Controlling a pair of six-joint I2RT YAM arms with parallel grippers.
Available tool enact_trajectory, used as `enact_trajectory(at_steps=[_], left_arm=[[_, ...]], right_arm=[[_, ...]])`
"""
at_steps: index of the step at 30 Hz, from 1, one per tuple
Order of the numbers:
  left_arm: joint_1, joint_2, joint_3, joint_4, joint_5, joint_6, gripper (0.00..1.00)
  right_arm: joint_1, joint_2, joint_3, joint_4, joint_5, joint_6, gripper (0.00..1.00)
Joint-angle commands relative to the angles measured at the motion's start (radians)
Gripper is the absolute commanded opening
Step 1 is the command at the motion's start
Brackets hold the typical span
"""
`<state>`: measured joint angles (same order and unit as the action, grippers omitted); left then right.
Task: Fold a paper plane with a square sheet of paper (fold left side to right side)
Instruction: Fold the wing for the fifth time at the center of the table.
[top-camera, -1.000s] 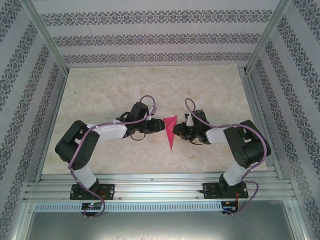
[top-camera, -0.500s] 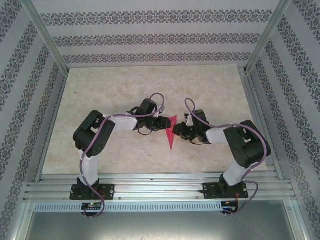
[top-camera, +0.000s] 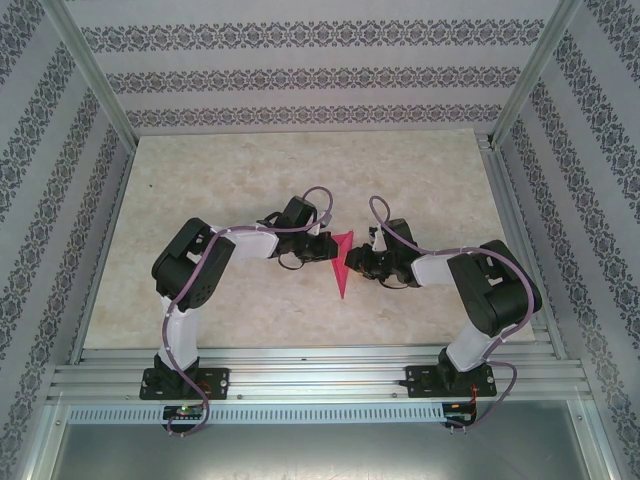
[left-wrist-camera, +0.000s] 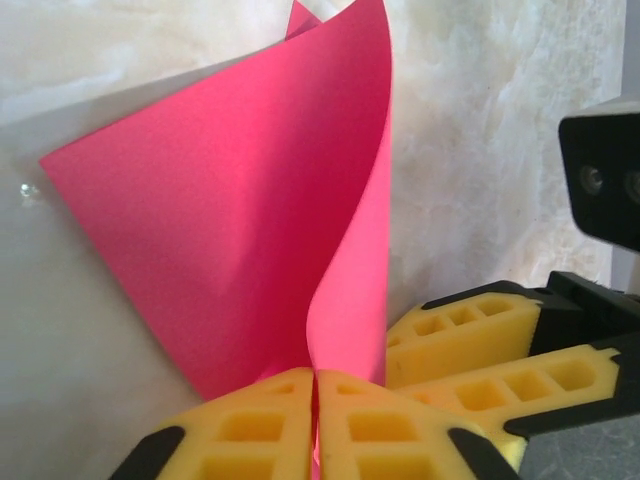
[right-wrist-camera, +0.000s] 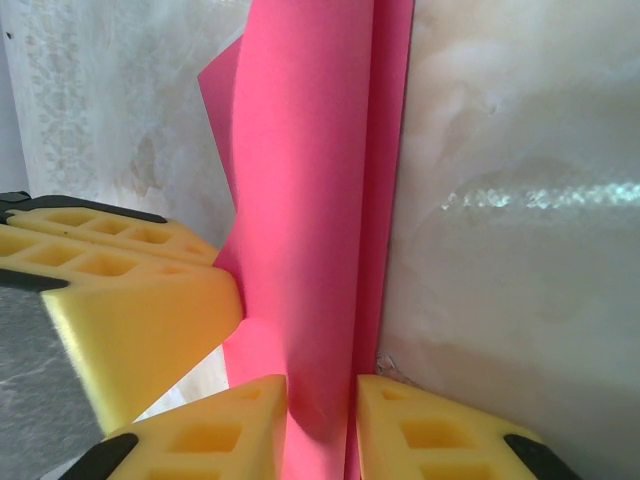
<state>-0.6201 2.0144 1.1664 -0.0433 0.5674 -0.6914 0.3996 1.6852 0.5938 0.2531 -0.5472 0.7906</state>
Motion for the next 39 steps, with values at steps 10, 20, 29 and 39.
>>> enact_trajectory(at_steps=[10, 20, 29, 39], left_arm=[[0.001, 0.031, 0.011, -0.044, -0.054, 0.052, 0.0], [0.002, 0.045, 0.019, -0.029, -0.041, 0.044, 0.01], [0.0, 0.066, 0.037, -0.028, -0.025, 0.042, 0.02], [-0.005, 0.087, 0.059, -0.046, -0.018, 0.049, 0.03]], right_arm=[[0.031, -0.044, 0.017, -0.066, 0.082, -0.058, 0.29], [0.031, -0.125, 0.016, -0.148, 0.103, -0.085, 0.3], [0.063, -0.191, 0.023, -0.129, 0.053, -0.054, 0.2], [0.142, -0.102, 0.02, -0.044, 0.031, 0.005, 0.2]])
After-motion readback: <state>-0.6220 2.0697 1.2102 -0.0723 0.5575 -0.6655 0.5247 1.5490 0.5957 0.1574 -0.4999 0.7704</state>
